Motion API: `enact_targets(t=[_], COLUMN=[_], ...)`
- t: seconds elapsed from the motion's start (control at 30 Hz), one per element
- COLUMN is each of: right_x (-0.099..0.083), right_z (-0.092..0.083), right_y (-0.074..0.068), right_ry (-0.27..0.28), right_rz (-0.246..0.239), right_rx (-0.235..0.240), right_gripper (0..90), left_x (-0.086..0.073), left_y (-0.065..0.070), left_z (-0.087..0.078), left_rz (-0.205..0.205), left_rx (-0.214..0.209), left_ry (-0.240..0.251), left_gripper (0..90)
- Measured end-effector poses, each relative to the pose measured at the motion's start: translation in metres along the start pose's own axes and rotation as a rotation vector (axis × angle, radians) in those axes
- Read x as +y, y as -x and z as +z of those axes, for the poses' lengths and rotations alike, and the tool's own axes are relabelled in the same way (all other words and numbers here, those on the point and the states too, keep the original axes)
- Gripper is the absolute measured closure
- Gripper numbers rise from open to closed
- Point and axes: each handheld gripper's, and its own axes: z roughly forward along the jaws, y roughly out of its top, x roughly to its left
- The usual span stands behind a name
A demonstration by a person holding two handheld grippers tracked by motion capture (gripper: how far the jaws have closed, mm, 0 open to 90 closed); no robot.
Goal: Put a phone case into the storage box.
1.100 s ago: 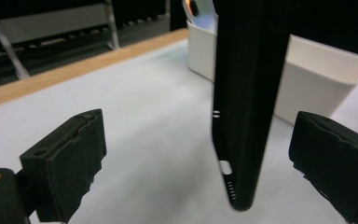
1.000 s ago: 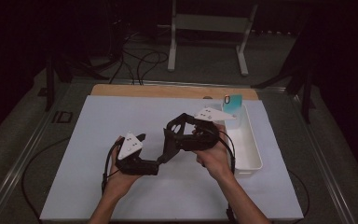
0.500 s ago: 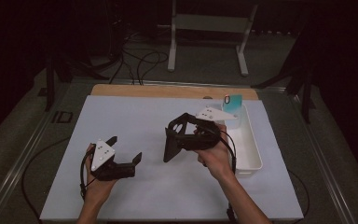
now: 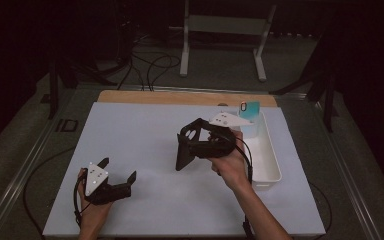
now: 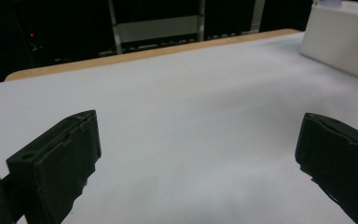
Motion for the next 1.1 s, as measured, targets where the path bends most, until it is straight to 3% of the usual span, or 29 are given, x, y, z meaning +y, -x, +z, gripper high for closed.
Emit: enact_targets(t=[0.17, 0.5, 1.1], right_x=[0.0, 0.008, 0.024], right_z=[0.004, 0.006, 0.008], right_y=[0.0, 0.009, 0.028], right_ry=[-0.003, -0.003, 0.002], right_rz=[-0.012, -0.011, -0.017], right_rx=[-0.006, -0.051, -0.12], right_gripper=[13.8, 13.8, 13.8], left_x=[-0.002, -0.002, -0.002], left_y=[0.002, -0.001, -0.001], left_z=[0.003, 0.003, 0.002], left_rz=[0.025, 0.007, 0.011], left_rx=[0.003, 0.008, 0.023], left_ry=[-0.014, -0.002, 0.0], left_gripper=[0.6, 0.6, 0.6])
